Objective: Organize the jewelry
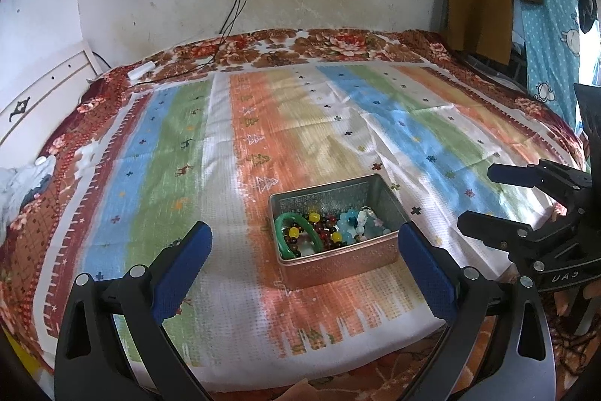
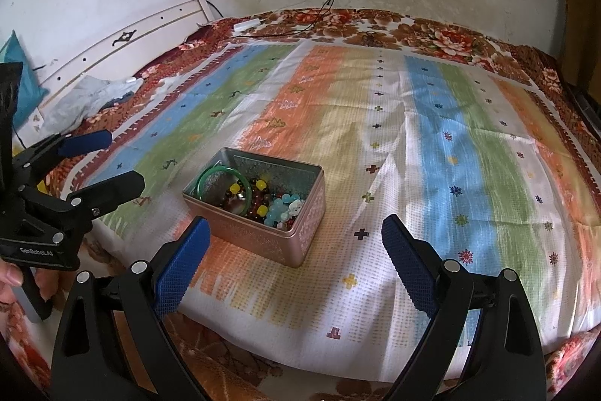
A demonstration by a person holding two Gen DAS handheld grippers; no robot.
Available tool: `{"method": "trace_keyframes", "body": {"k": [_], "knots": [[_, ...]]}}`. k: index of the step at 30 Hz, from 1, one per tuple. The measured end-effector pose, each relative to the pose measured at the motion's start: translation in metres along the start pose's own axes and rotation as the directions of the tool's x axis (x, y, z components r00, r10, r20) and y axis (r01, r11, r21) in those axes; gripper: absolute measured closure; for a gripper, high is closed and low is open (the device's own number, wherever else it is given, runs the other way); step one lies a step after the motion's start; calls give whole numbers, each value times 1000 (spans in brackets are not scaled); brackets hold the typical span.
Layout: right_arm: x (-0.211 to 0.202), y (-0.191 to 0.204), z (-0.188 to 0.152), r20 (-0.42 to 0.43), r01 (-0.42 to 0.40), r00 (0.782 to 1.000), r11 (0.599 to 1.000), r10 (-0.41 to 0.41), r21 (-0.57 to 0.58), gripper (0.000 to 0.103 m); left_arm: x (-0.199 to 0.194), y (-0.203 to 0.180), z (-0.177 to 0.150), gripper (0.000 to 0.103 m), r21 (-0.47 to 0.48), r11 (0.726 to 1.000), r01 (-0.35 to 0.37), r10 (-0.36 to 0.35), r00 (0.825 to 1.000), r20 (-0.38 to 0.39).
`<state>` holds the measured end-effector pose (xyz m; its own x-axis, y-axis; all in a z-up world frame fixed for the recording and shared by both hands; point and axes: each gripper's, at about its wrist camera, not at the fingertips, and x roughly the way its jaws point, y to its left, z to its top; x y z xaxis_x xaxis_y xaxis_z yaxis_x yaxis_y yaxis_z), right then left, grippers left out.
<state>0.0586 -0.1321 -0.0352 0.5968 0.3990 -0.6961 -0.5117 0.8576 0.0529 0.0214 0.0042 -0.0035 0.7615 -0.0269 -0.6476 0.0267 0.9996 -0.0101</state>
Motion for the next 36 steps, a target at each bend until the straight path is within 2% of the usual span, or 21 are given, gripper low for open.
{"method": "trace_keyframes", "body": {"k": [18,36], "knots": [[1,2,-1,0,-6,1000,1000,6,-8,10,1,4,-2,6,-27,1000,8,-8,1000,-5],[1,2,-1,-3,-5,1000,1000,5,-11,10,2,1,-3,6,-9,1000,8,-8,1000,-16]]}}
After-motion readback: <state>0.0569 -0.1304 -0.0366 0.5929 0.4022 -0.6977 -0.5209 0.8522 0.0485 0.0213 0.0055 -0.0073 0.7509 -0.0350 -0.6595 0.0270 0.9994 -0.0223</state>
